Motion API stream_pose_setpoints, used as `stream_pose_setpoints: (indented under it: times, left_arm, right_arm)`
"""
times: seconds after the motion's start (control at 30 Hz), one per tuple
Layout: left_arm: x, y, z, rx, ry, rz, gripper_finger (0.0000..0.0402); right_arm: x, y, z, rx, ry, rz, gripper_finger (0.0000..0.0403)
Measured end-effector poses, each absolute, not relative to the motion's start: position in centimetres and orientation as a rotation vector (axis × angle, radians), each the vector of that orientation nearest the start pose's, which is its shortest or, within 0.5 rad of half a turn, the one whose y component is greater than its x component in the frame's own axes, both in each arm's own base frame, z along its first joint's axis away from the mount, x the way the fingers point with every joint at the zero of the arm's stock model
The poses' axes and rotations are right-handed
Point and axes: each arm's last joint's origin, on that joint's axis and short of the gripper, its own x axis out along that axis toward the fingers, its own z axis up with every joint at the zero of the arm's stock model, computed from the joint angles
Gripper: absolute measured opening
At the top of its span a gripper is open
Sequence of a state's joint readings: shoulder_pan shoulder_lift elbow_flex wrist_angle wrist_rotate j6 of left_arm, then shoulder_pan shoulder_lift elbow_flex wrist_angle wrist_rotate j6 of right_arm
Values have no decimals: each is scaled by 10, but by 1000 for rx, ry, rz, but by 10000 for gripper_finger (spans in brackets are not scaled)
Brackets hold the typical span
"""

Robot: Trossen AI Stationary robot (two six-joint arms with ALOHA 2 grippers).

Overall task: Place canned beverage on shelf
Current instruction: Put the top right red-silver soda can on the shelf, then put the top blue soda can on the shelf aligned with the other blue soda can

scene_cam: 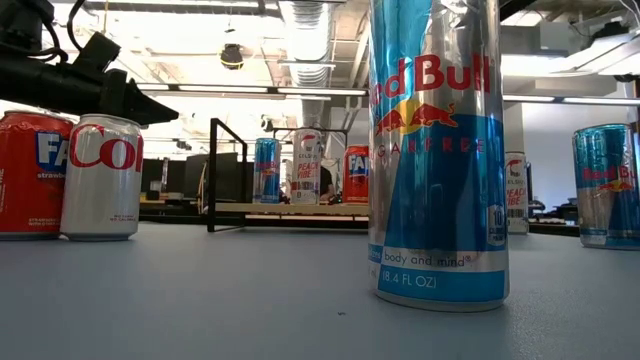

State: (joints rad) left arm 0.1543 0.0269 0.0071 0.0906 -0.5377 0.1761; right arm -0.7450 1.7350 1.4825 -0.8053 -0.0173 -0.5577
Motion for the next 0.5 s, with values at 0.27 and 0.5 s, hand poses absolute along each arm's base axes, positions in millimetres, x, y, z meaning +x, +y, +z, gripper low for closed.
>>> stream_pose_setpoints:
  times: [0.27,0.5]
  left_arm:
    - [91,29,172,155,-10,696,240]
    - [91,29,172,155,-10,696,240]
  right_arm:
    - [276,-235,323,-93,1098,-376,395]
    - [271,-199,369,72,1177,-369,395]
